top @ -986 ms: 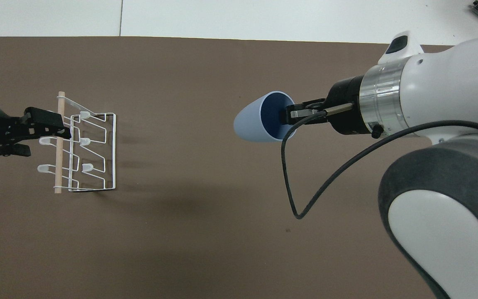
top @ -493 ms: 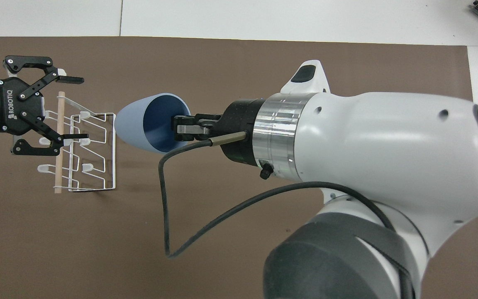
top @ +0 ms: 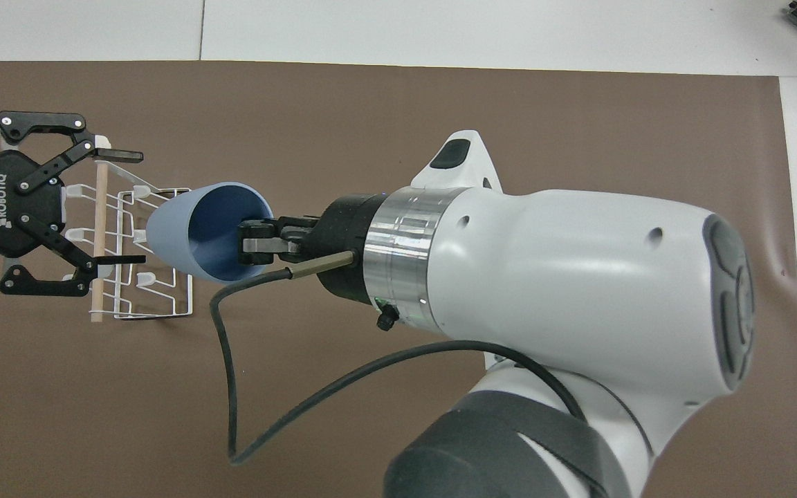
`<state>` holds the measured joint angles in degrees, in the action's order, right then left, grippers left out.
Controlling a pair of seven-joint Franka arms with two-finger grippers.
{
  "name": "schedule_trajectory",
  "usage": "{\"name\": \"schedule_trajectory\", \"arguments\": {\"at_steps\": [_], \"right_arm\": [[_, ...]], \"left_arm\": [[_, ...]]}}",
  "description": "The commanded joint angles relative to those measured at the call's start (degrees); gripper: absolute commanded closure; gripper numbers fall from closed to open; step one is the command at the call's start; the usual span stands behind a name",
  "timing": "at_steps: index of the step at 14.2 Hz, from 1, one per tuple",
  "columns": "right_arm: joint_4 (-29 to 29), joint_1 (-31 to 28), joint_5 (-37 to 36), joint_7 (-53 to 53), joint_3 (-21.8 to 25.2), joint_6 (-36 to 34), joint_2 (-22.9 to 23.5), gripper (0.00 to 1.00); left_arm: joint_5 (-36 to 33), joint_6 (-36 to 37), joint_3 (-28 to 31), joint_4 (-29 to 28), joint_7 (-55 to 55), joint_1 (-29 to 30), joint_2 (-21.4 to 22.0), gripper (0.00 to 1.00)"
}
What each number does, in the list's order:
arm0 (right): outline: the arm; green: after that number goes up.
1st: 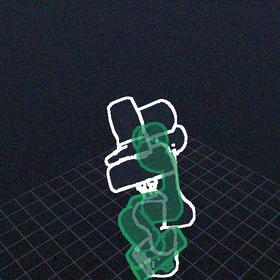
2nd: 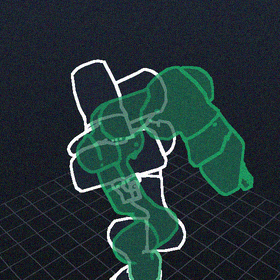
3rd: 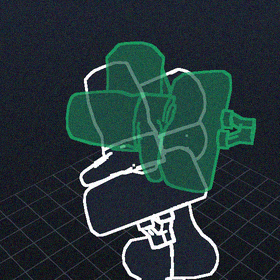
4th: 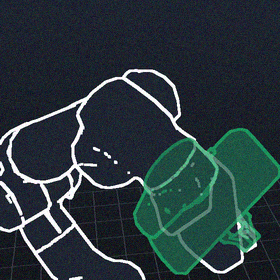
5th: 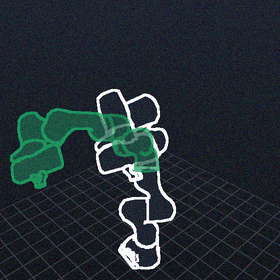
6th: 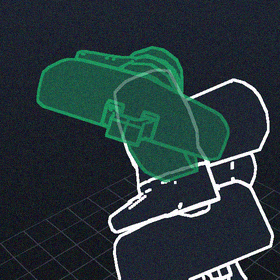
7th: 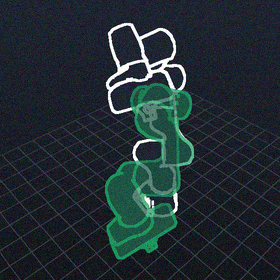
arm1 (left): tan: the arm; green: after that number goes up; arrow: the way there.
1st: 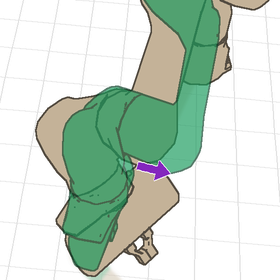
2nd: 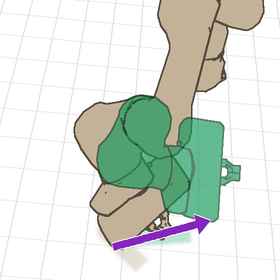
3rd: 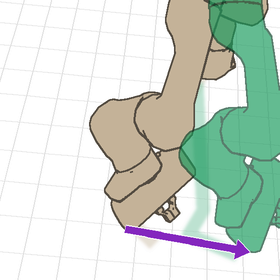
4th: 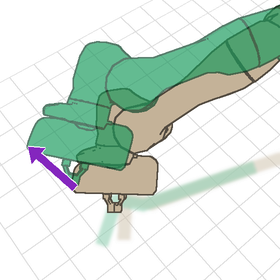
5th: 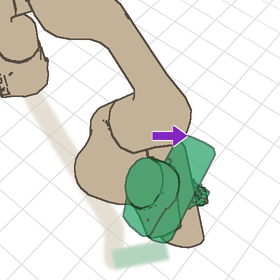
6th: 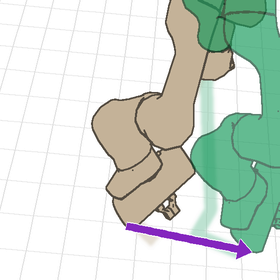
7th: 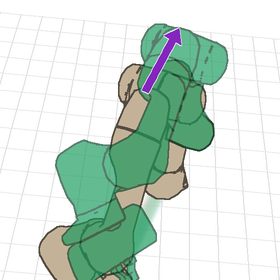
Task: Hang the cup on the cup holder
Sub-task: 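Carry the cup toward the rack while the left gripper opens nearby, then close the left gripper around the cup base held by the right gripper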
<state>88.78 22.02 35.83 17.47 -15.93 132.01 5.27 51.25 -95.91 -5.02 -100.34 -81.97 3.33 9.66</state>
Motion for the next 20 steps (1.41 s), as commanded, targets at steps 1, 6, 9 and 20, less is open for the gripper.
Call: {"name": "schedule_trajectory", "arguments": {"at_steps": [1,6,9,20], "right_arm": [[0.87,0.04,1.62,0.37,0.02,1.5,-0.26,1.0],[0.96,0.04,1.62,0.28,0.02,1.41,-0.18,1.0],[0.96,-0.05,1.62,0.28,0.02,1.41,-0.17,1.0],[1.4,-0.31,1.53,0.11,0.11,1.41,-0.26,1.0]], "left_arm": [[1.22,1.69,-0.25,-1.96,-1.52,0.28,3.51,0.0],[1.05,-6.02,-1.48,-6.96,-3.89,-0.08,5.71,0.0],[1.14,-11.82,-4.02,-9.26,-5.39,-0.16,6.68,0.0],[0.96,-12.98,-5.08,-10.57,-6.71,-2.54,7.3,0.0]]}}
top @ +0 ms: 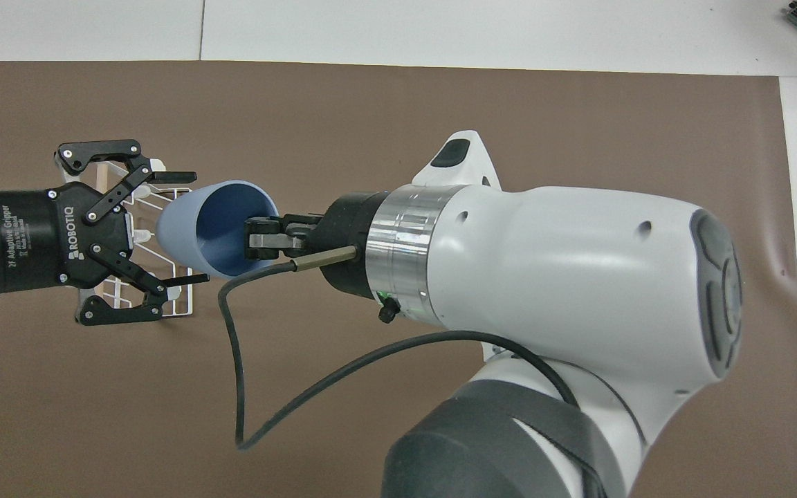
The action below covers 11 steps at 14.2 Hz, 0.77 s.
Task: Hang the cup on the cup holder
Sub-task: 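Close the left gripper around the cup base held by the right gripper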
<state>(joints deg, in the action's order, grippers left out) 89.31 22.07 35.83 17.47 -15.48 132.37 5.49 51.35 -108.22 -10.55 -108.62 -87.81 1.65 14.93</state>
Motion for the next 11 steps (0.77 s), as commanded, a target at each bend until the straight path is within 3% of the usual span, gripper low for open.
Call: {"name": "schedule_trajectory", "arguments": {"at_steps": [1,3,4,6,11], "right_arm": [[0.86,-0.36,1.61,0.19,-0.34,0.96,-0.48,1.0],[1.47,-0.36,1.62,0.02,-0.34,1.05,-0.57,1.0],[1.56,-0.36,1.53,-0.07,-0.34,1.05,-0.49,1.0],[1.91,-0.27,1.53,-0.07,-0.43,1.05,-0.48,1.0],[2.18,-0.36,1.53,0.19,-0.42,0.96,-0.57,1.0]], "left_arm": [[0.86,-1.03,0.18,-2.56,-0.78,-0.86,2.21,0.0],[0.68,-0.85,0.18,-2.47,-0.78,-0.68,2.12,0.0],[0.51,-0.85,0.18,-2.47,-1.04,-0.85,2.21,0.06],[0.33,-0.51,0.0,-2.56,0.0,-0.94,2.39,1.0],[0.33,-0.15,0.09,-2.56,0.8,-0.24,2.39,1.0]]}}
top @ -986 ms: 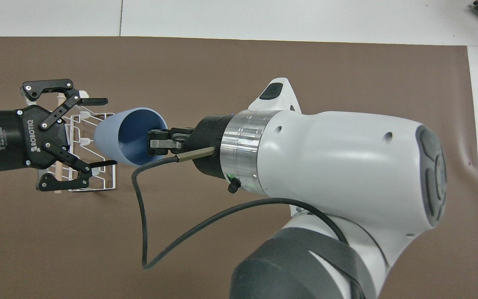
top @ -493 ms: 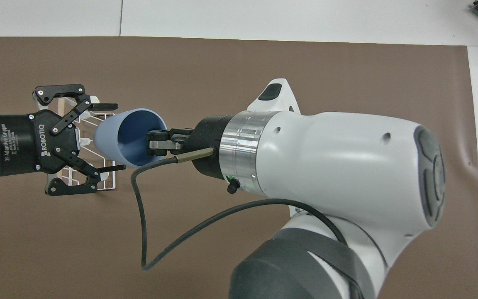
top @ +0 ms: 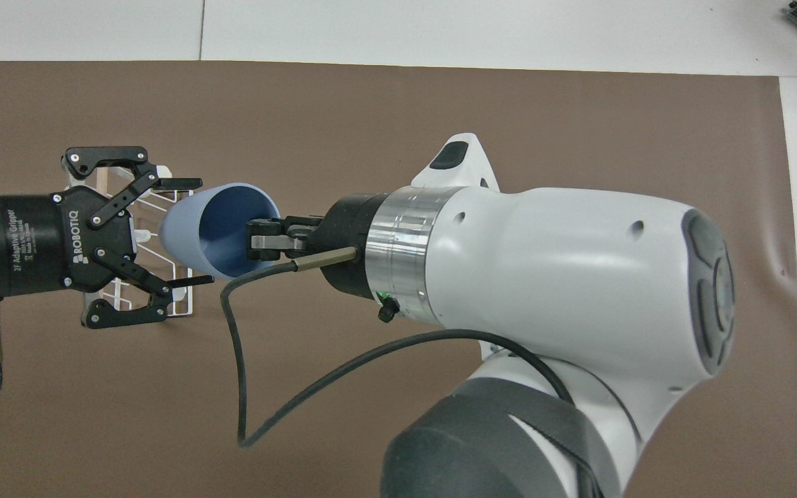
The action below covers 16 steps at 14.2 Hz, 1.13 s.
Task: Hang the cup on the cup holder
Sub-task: 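Close the left gripper around the cup base held by the right gripper, then open the right gripper and withdraw it while the left gripper holds the cup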
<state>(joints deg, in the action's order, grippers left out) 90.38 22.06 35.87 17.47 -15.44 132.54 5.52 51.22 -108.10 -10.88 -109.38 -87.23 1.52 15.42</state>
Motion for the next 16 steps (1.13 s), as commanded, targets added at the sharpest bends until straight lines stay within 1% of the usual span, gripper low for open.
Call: {"name": "schedule_trajectory", "arguments": {"at_steps": [1,3,4,5,6,7,9,10,11,13,16], "right_arm": [[1.11,-0.35,1.48,0.28,-0.46,0.79,-0.6,1.0],[1.11,-0.35,1.57,0.28,-0.46,0.79,-0.6,1.0],[1.2,-0.35,1.57,0.28,-0.38,0.79,-0.6,0.96],[1.11,-0.52,1.57,0.37,-0.38,0.62,-0.6,0.81],[1.2,-0.79,1.57,0.28,-0.38,0.53,-0.6,0.59],[1.37,-1.22,1.57,0.28,-0.29,0.53,-0.6,0.34],[1.37,-2.02,1.57,0.2,-0.29,0.61,-0.51,0.08],[1.37,-2.37,1.57,0.2,-0.38,0.53,-0.51,0.04],[1.29,-2.54,1.48,0.2,-0.29,0.27,-0.51,0.04],[1.37,-4.03,1.05,-0.16,-0.29,-1.05,-0.51,0.04],[1.11,-8.42,-0.44,-1.12,0.06,-7.88,-1.03,0.05]], "left_arm": [[0.46,-0.19,0.42,-1.8,0.22,-0.03,1.89,1.0],[0.46,-0.27,0.42,-1.8,0.22,0.06,1.89,1.0],[0.37,-0.27,0.42,-1.8,0.13,0.06,1.89,1.0],[0.2,-0.27,0.51,-1.8,0.04,0.15,1.89,1.0],[-1.11,-0.19,0.42,-1.8,-0.05,0.24,1.81,1.0],[-3.39,-0.19,0.42,-1.71,-0.14,0.24,1.81,1.0],[-4.2,-0.19,0.42,-1.8,-0.31,0.24,1.81,1.0],[-4.46,-0.19,0.42,-1.71,-0.23,0.24,1.81,1.0],[-6.38,-0.27,0.42,-1.71,-0.14,0.24,1.72,1.0],[-14.61,-1.06,0.42,-1.45,-0.05,-0.46,1.28,1.0],[-27.45,-1.06,-0.72,-1.01,0.21,-0.82,1.01,1.0]]}}
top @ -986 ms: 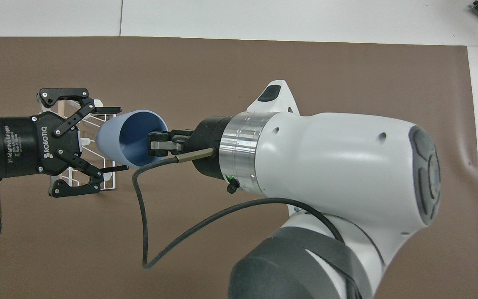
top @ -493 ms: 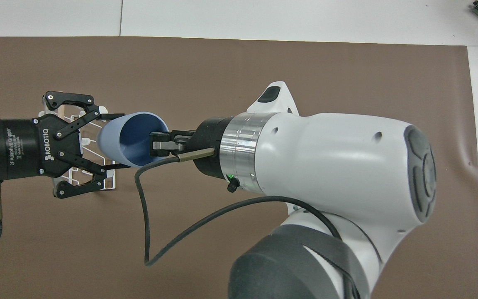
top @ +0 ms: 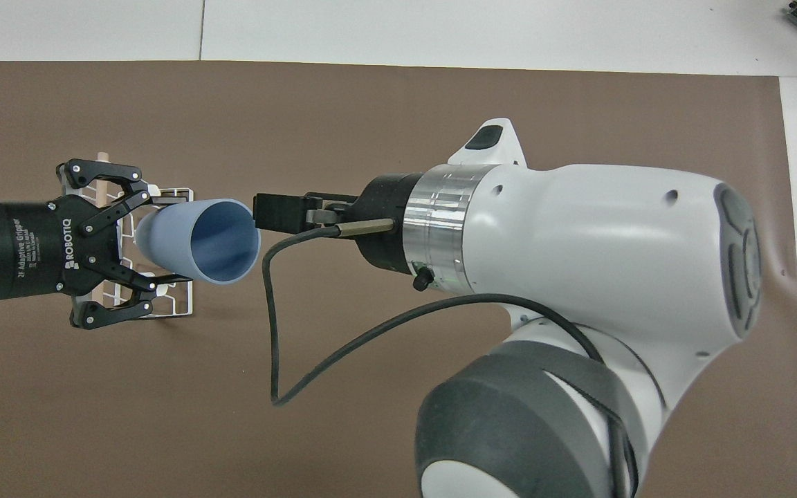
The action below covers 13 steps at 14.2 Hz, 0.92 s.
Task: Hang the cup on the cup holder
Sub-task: 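Open the right gripper and withdraw it while the left gripper holds the cup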
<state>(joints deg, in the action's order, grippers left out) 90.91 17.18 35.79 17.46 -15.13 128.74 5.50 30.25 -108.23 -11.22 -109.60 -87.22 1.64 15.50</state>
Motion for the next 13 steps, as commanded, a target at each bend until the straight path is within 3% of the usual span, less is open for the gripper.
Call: {"name": "schedule_trajectory", "arguments": {"at_steps": [1,6,10,13], "right_arm": [[0.23,-5.65,-2.11,-2.94,-0.25,-7.33,-1.1,0.05],[-0.21,-15.49,-7.13,-15.07,0.1,-18.59,-1.45,0.05],[0.58,-17.97,-26.27,-15.0,0.01,-25.09,-2.76,0.05],[4.78,-22.44,-27.97,-14.65,0.01,-28.28,-5.14,0.05]], "left_arm": [[-10.17,-0.85,-0.38,-0.7,0.99,-0.94,0.94,1.0],[-30.73,-1.81,-0.73,0.7,3.9,-1.9,-1.77,1.0],[-42.43,-7.16,-0.73,0.88,3.9,-2.52,-3.54,1.0],[-52.8,-10.68,-0.73,0.62,4.16,-2.69,-5.03,1.0]]}}
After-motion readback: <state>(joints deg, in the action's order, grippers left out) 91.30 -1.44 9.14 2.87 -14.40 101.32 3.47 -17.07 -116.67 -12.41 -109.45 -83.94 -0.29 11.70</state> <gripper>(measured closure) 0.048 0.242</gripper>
